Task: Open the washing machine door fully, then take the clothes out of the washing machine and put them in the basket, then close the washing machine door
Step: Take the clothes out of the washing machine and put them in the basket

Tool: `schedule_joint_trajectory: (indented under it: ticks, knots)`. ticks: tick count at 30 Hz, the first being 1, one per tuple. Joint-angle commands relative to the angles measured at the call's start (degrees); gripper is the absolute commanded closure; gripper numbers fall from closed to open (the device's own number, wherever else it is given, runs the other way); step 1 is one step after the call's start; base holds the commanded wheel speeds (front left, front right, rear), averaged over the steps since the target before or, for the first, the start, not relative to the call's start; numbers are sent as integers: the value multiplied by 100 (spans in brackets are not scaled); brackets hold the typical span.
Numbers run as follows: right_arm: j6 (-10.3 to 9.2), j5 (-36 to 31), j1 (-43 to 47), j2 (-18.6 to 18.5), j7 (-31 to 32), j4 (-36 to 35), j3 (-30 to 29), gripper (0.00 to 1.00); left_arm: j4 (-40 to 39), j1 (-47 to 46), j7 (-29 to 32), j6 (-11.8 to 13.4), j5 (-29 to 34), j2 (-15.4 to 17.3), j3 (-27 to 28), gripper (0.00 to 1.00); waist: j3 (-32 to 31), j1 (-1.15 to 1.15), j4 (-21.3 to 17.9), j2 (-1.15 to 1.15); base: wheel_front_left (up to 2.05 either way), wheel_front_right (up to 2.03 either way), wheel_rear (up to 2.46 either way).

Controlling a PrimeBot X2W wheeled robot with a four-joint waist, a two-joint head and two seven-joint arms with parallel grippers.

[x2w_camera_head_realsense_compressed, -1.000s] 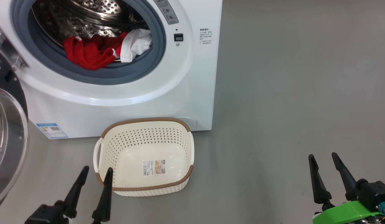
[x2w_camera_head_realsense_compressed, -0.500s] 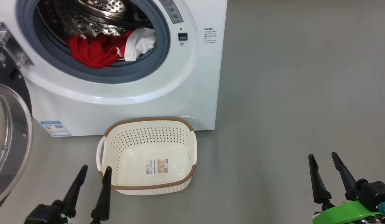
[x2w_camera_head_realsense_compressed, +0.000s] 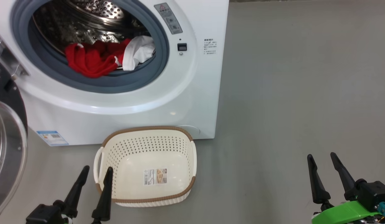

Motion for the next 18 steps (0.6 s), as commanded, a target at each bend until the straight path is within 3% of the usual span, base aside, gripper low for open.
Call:
schedule_joint_trajectory:
  ticks: [1, 12, 18]
  knots:
    - [37, -36, -49, -62, -52, -136, 163, 0, -150, -185, -29, 4, -57, 120, 186, 0, 11, 0, -2, 0, 130, -130, 0]
    - [37, -20, -74, -69, -52, -117, 183, 0, -75, -224, -29, 4, 12, 34, 361, 0, 28, 0, 8, 0, 126, -126, 0]
    - [37, -11, -78, -75, -52, -114, 184, 0, -65, -230, -29, 4, 108, -33, 427, 0, 19, 0, 15, 0, 47, -47, 0]
